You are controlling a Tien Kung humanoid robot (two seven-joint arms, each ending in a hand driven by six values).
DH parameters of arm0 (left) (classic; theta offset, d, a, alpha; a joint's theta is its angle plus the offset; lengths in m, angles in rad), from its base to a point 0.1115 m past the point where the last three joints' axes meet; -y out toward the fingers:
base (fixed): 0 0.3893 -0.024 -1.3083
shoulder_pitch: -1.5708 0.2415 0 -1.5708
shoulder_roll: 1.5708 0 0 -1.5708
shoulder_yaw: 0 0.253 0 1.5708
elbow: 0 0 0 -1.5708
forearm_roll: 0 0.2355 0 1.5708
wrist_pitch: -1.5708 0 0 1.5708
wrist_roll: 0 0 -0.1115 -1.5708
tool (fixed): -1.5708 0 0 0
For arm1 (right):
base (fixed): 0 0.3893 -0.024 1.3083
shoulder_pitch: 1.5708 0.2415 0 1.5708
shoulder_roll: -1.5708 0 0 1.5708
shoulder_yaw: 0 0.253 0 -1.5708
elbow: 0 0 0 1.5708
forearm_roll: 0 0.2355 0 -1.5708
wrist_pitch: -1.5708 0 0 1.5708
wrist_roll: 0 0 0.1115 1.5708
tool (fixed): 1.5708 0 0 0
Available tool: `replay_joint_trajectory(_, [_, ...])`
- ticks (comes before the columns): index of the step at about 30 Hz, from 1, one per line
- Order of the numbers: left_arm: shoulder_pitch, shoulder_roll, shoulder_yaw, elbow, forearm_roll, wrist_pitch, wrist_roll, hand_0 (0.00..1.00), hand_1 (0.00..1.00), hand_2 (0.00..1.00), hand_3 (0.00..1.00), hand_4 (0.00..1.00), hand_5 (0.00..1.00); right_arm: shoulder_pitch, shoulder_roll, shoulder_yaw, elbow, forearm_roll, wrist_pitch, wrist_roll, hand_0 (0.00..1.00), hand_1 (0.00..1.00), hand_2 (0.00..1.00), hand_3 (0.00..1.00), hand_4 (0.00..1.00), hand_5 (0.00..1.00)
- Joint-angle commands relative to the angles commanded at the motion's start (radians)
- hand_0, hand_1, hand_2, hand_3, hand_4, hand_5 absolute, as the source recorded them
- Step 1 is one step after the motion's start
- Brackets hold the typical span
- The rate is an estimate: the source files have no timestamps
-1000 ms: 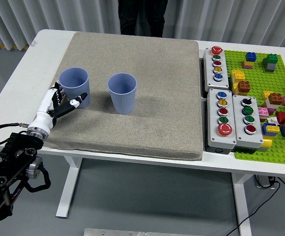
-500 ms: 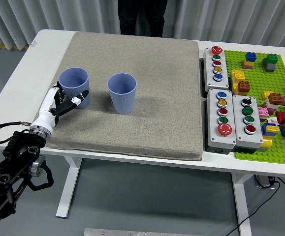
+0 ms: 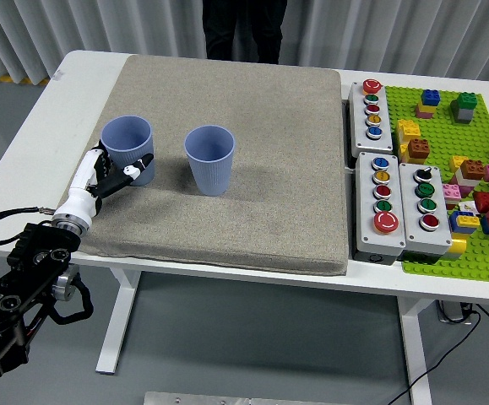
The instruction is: Pick cup pour cup place
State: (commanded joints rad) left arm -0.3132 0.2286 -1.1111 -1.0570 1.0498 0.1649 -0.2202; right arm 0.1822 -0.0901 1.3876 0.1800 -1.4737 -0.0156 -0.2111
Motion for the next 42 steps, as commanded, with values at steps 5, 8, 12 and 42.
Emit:
replay_joint_trajectory(5, [-0.002, 0.002, 0.002, 0.001, 0.000, 0.000, 0.001, 0.998, 0.895, 0.994, 0.998, 0.918, 0.365, 0.000, 0.000, 0.004, 0.000, -0.004, 0.000, 0.001, 0.691, 0.660, 0.585, 0.594, 0.002, 0.104])
replay_joint_trajectory(8, [-0.002, 0.002, 0.002, 0.002, -0.001, 0.001, 0.001, 0.998, 0.895, 0.994, 0.998, 0.920, 0.365, 0.001, -0.001, 0.005, 0.000, -0.005, 0.000, 0.001, 0.691, 0.659, 0.585, 0.594, 0.002, 0.102])
replay_joint_trajectory(12, [-0.006, 0.002, 0.004, 0.000, 0.000, 0.001, 0.001, 0.998, 0.895, 0.994, 0.998, 0.920, 0.365, 0.003, -0.001, 0.005, 0.000, -0.004, 0.000, 0.001, 0.691, 0.659, 0.585, 0.594, 0.002, 0.102])
replay_joint_trajectory(42, [-0.016, -0.019, 0.024, 0.011, 0.035, 0.076, -0.003, 0.758, 0.739, 0.861, 0.969, 0.807, 0.229, 0.009, -0.002, 0.004, 0.000, -0.004, 0.002, 0.000, 0.691, 0.660, 0.584, 0.594, 0.002, 0.102])
